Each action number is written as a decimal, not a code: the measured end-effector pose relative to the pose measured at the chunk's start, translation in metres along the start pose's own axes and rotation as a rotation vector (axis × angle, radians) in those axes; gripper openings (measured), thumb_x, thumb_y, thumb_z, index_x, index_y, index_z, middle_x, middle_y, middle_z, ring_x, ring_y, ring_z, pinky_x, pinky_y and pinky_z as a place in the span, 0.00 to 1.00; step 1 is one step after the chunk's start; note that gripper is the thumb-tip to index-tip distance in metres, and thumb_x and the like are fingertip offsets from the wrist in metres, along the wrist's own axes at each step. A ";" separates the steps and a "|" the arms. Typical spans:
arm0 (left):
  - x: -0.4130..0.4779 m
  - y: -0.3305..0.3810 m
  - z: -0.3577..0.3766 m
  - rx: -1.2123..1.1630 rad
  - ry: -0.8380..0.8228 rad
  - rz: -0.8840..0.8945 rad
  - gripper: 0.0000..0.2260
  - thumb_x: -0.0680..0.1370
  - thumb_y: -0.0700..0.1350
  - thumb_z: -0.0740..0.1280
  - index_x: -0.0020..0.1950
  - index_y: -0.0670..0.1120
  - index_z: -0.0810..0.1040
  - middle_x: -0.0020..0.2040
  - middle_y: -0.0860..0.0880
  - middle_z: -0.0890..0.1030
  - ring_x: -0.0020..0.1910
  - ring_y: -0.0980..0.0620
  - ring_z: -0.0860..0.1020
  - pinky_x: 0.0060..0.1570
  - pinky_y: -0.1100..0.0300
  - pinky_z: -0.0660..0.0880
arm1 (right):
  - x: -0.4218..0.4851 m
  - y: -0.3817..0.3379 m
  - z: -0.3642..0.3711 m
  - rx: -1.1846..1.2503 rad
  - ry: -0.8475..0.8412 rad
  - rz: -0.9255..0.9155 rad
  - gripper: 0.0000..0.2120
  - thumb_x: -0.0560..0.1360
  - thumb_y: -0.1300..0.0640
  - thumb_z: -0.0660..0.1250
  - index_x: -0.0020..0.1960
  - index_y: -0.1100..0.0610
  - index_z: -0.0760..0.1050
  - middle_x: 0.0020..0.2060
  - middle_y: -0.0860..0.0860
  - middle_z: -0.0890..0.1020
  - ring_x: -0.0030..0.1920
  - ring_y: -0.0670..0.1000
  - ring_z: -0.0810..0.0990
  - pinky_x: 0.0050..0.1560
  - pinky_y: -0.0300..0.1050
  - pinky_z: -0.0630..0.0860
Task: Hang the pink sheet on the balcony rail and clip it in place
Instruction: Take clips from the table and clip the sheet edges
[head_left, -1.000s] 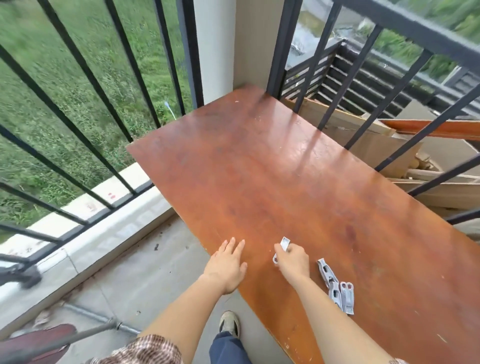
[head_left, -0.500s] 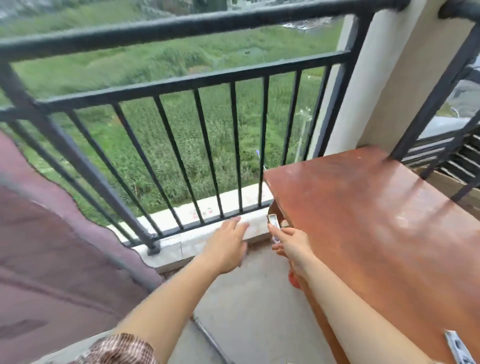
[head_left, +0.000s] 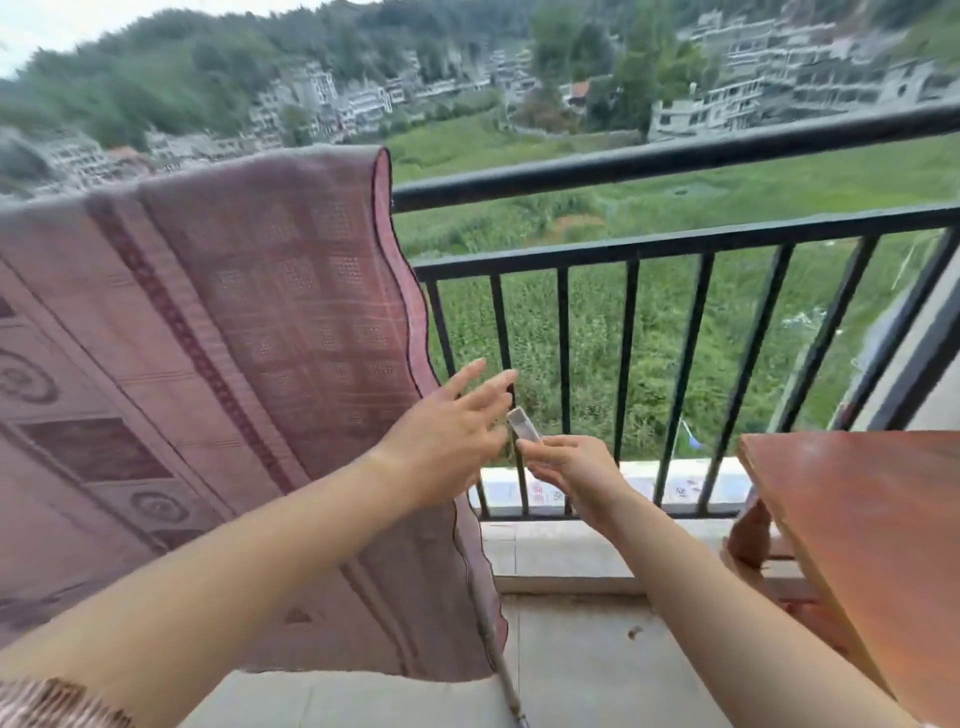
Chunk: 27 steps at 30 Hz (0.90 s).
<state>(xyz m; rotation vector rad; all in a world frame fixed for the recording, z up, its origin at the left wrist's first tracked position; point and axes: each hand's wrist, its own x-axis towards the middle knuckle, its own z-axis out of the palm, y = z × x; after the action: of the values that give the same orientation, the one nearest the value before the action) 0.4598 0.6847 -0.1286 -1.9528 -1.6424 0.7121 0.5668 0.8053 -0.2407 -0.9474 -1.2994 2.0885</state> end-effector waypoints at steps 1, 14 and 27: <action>-0.004 -0.012 -0.006 0.062 -0.051 0.005 0.17 0.78 0.46 0.59 0.65 0.43 0.72 0.76 0.41 0.60 0.78 0.43 0.44 0.70 0.43 0.33 | 0.003 -0.005 0.006 -0.017 -0.029 -0.006 0.14 0.69 0.68 0.73 0.52 0.72 0.76 0.43 0.60 0.80 0.45 0.54 0.79 0.51 0.43 0.77; 0.037 -0.090 -0.046 0.197 -0.506 -0.112 0.15 0.76 0.48 0.66 0.62 0.49 0.77 0.71 0.45 0.70 0.77 0.44 0.50 0.74 0.41 0.41 | 0.020 -0.069 0.000 -0.396 -0.291 -0.212 0.15 0.68 0.61 0.76 0.54 0.62 0.79 0.46 0.61 0.84 0.41 0.51 0.82 0.44 0.43 0.80; 0.060 -0.093 -0.025 -0.177 -0.766 -0.255 0.15 0.64 0.50 0.78 0.29 0.55 0.71 0.35 0.58 0.69 0.52 0.45 0.70 0.60 0.42 0.70 | 0.018 -0.072 0.002 -0.968 -0.318 -0.476 0.16 0.63 0.51 0.79 0.44 0.57 0.77 0.37 0.50 0.81 0.35 0.47 0.76 0.36 0.45 0.74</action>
<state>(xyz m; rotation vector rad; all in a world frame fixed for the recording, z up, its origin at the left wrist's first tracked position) 0.4169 0.7581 -0.0535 -1.6150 -2.4090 1.3542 0.5578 0.8473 -0.1800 -0.5330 -2.5010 1.2225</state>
